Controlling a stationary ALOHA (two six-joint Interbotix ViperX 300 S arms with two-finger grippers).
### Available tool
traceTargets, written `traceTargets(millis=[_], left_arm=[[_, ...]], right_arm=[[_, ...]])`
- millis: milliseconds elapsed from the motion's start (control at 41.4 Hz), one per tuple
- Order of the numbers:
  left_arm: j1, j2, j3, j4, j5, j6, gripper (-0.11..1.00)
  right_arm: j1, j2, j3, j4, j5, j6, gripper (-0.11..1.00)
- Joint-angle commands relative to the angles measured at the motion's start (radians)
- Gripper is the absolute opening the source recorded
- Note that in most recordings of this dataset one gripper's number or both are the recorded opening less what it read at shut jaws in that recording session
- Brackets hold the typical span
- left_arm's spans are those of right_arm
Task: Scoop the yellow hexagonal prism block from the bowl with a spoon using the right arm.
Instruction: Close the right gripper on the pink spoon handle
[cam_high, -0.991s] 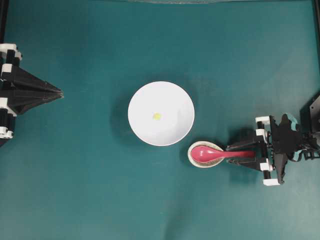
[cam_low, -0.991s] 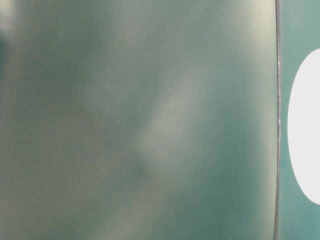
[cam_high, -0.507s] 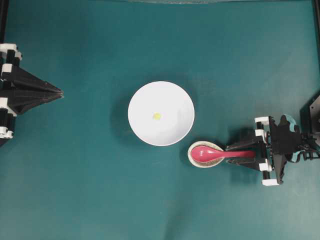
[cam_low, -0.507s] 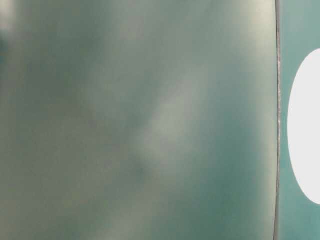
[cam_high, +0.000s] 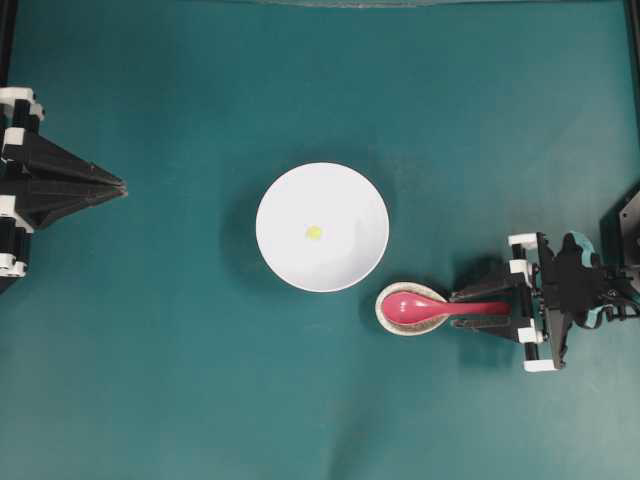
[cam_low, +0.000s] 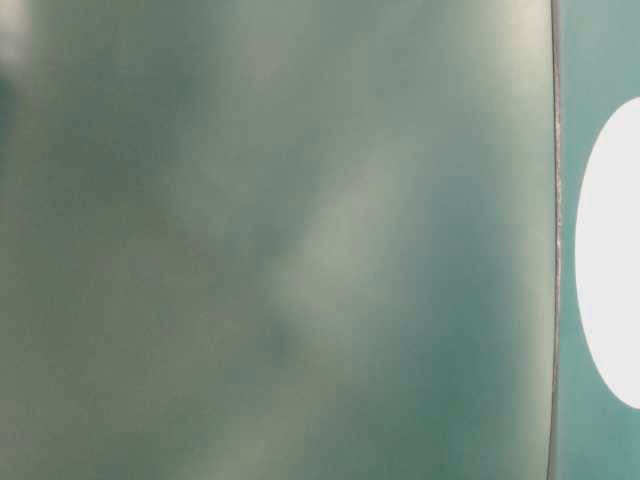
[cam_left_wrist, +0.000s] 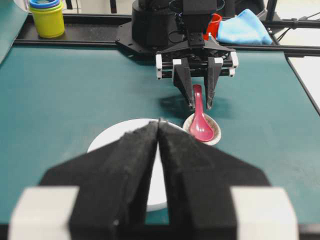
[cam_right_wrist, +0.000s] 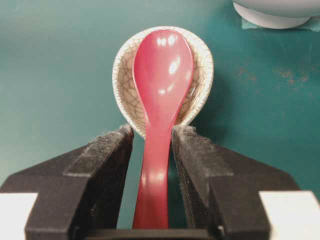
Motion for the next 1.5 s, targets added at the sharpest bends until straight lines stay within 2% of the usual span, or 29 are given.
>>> traceTargets(millis=[0,1136,1474], left_arm=[[-0.002,0.011,-0.021,0.002,-0.005,-0.002,0.11],[-0.002,0.011,-0.020,0.003,-0.005,-0.002,0.11],[-0.002,0.011,-0.021,0.002,-0.005,-0.002,0.11]], right_arm=[[0.005,-0.011,-0.002,0.003,-0.012,-0.002,0.44],[0.005,-0.012,-0.006,0.003,0.014,-0.002,0.44],[0.005,-0.011,-0.006,0.020,0.012,-0.002,0.43]])
